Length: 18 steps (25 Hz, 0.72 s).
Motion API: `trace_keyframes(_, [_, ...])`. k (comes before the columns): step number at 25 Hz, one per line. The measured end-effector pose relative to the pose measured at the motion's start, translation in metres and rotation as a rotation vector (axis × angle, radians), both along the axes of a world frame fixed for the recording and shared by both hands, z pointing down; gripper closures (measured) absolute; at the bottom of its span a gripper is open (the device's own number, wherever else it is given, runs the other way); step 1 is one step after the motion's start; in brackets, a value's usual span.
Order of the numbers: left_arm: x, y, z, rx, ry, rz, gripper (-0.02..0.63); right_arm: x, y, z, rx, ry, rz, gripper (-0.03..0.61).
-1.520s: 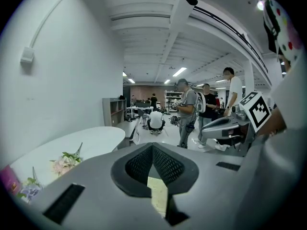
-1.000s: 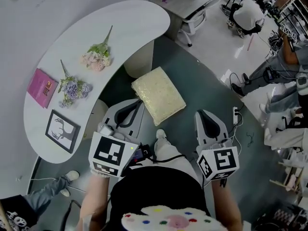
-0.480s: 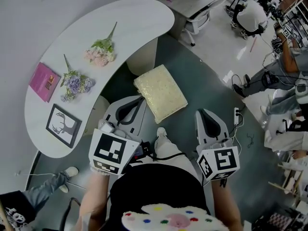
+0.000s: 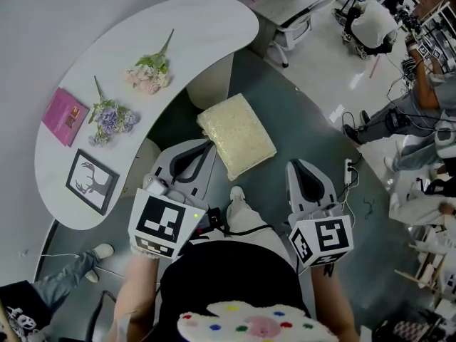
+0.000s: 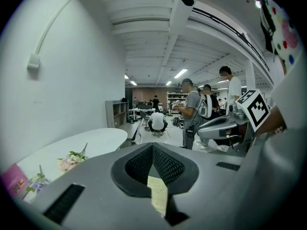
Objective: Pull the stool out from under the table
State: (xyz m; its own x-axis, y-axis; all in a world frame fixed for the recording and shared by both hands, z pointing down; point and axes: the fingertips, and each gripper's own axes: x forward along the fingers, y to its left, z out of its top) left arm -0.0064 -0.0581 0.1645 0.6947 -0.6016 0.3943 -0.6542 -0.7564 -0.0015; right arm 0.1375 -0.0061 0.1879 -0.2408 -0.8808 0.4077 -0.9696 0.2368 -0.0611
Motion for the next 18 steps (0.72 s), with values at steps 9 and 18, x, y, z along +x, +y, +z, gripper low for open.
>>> trace_keyframes(9, [-0.0024, 0.0051, 0.0020, -0.001, -0.015, 0.008, 0.597, -0.0040, 0.0005, -0.0019, 0.006, -0.001, -0.006, 0.535])
trace_keyframes(18, [0.0005, 0.0066, 0.0012, -0.005, -0.006, 0.010, 0.597, -0.0058, 0.0019, -0.0025, 0.002, 0.002, -0.017, 0.535])
